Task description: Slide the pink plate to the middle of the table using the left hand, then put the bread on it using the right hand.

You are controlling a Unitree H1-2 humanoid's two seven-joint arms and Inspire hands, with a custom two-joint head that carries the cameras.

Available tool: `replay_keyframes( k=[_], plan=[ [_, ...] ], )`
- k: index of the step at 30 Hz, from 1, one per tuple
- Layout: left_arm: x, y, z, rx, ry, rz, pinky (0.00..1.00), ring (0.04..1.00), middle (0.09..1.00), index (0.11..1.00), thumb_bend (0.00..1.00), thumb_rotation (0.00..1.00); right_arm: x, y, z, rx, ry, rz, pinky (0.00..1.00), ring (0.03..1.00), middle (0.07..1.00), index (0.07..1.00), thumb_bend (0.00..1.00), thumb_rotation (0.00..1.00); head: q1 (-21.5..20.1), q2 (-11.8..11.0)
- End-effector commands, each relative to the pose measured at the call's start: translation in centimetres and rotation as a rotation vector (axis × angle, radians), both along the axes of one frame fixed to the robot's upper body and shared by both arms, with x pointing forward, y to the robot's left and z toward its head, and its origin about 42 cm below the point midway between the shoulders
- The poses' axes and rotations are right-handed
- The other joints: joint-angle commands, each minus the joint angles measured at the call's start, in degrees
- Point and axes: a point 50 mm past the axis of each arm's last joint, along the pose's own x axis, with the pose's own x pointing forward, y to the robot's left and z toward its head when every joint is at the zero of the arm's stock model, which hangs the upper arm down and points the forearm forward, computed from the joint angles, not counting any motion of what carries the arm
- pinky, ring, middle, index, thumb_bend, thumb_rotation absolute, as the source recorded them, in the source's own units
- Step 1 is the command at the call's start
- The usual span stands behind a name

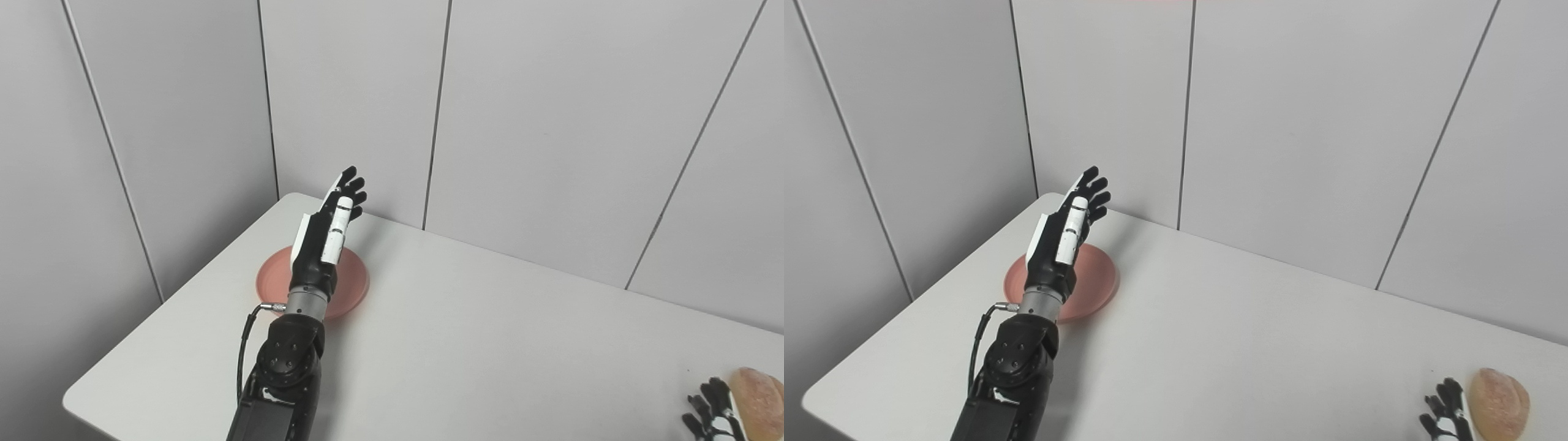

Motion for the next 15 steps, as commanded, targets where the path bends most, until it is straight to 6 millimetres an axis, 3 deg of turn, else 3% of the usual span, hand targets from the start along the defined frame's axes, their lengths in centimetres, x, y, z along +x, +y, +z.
replay_keyframes(
  k=[1,15],
  plan=[
    [0.6,0.9,2.7,0.001,-0.072,0.012,0.9,0.902,0.918,0.907,0.39,1.0,-1.1,0.0,-2.2,0.013,0.066,-0.015,0.96,0.977,0.99,0.987,0.26,1.0,0.13,-0.06],
    [0.5,7.1,4.5,0.003,-0.076,0.144,0.94,0.922,0.922,0.902,0.39,1.0,-1.0,-0.1,-2.2,0.024,0.071,-0.009,0.98,0.984,0.999,0.999,0.25,1.0,0.7,-0.02]
  ],
)
